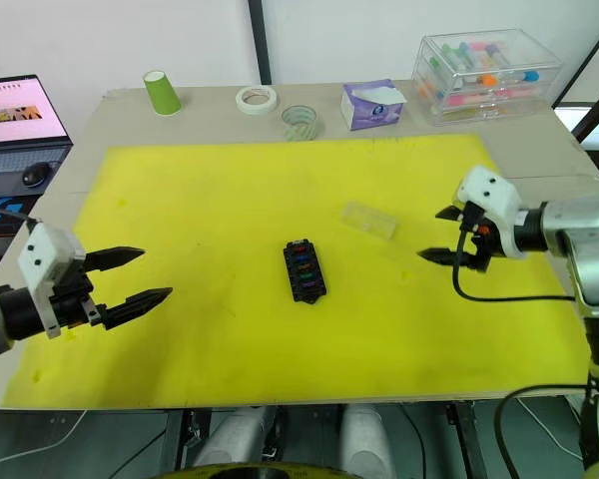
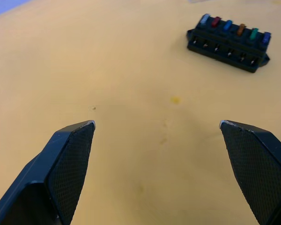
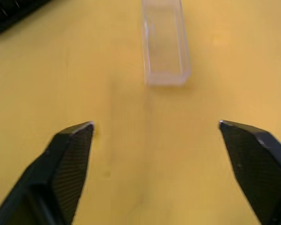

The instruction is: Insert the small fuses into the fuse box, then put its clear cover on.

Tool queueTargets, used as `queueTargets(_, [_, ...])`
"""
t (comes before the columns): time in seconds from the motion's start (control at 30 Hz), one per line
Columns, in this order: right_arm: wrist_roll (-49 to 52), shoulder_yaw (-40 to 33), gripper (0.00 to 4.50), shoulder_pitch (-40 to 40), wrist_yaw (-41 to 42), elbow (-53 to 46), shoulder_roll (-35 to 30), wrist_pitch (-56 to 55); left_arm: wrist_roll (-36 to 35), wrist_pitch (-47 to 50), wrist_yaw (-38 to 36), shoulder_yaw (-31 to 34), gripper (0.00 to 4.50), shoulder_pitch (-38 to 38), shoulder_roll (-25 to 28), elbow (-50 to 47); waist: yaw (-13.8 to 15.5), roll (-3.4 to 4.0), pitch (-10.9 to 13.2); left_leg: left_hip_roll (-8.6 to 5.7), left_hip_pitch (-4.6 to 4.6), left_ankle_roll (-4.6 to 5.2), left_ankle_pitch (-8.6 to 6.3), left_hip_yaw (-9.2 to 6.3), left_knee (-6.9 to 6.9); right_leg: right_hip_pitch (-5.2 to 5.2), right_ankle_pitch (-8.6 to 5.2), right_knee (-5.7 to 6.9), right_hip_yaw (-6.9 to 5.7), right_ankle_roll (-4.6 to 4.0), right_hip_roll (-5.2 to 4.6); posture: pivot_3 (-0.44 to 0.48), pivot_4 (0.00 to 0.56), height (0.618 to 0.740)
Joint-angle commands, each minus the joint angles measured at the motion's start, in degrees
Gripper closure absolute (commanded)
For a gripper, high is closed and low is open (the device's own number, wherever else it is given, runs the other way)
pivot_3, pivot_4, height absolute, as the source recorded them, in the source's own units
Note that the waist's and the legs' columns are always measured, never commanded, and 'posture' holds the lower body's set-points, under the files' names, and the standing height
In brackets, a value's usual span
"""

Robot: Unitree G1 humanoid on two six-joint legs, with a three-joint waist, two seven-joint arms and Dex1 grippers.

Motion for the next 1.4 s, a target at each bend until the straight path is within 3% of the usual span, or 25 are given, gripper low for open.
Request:
queueTargets(0.03, [2.07,-6.08,0.02,4.09,-3.43,-1.76,0.11,-1.35,0.09,-1.62,2.68,1.07,0.0,1.79,-1.22,-2.89,0.1,0.0,0.0,0.0,0.0,0.01,0.0,0.02,0.0,0.0,0.0,0.0,0.01,0.0,0.0,0.0,0.15,0.74])
queueTargets(0.17, [4.51,-9.15,0.02,7.64,-8.19,-2.27,4.28,-3.58,2.17,-4.12,4.35,-2.4,0.0,2.58,-1.79,-3.21,0.21,-0.01,-0.01,0.0,0.06,0.04,-0.02,0.04,0.01,0.12,0.03,-0.09,0.03,0.06,0.01,0.0,0.15,0.74])
queueTargets(0.33, [5.91,-8.33,0.02,8.74,-9.93,-4.0,4.61,-4.6,1.36,-5.65,6.02,-5.43,0.0,2.16,-2.92,-4.05,0.12,0.01,-0.01,0.01,0.09,0.04,-0.03,0.08,0.0,0.14,0.04,-0.1,0.06,0.07,0.02,0.0,0.15,0.74])
queueTargets(0.63, [8.14,1.18,0.02,-3.99,-9.18,-3.3,4.17,-0.23,2.42,-5.81,13.18,-20.09,0.0,0.5,-8.63,-9.78,0.13,0.01,-0.01,0.05,0.11,0.05,-0.03,0.1,-0.03,0.15,0.04,-0.13,0.09,0.08,0.05,0.0,0.15,0.74])
queueTargets(0.83, [1.32,16.44,0.02,-19.68,-7.31,10.45,8.53,0.18,4.21,-6.38,15.27,-27.49,0.0,-2.51,-9.75,-10.03,0.04,-0.01,-0.01,0.05,0.13,0.05,-0.03,0.12,-0.02,0.16,0.05,-0.15,0.1,0.09,0.05,0.0,0.15,0.74])
queueTargets(0.97, [-1.71,22.47,0.02,-28.46,-4.79,20.56,12.92,0.83,6.32,-7.01,16.28,-30.69,0.0,-4.63,-9.97,-9.21,0.04,-0.01,0.0,0.05,0.13,0.05,-0.03,0.15,-0.05,0.17,0.07,-0.21,0.11,0.08,0.05,0.0,0.15,0.74])
queueTargets(1.13, [-8.39,28.31,0.02,-33.85,-4.6,31.33,15.4,-3.36,7.61,-7.12,17.06,-32.43,0.0,-5.24,-10.22,-9.35,0.13,-0.01,0.0,0.03,0.05,0.05,-0.03,0.12,-0.07,0.13,0.09,-0.35,0.1,0.1,0.05,0.0,0.15,0.74])
queueTargets(1.4, [-10.65,29.05,0.02,-35.75,-0.8,39.88,17.64,-7.14,7.59,-5.91,18.62,-32.97,0.0,-5.58,-10.44,-10.24,-0.08,0.0,-0.01,0.03,0.05,0.05,-0.03,0.13,-0.09,0.11,0.11,-0.34,0.1,0.13,0.06,0.0,0.15,0.74])
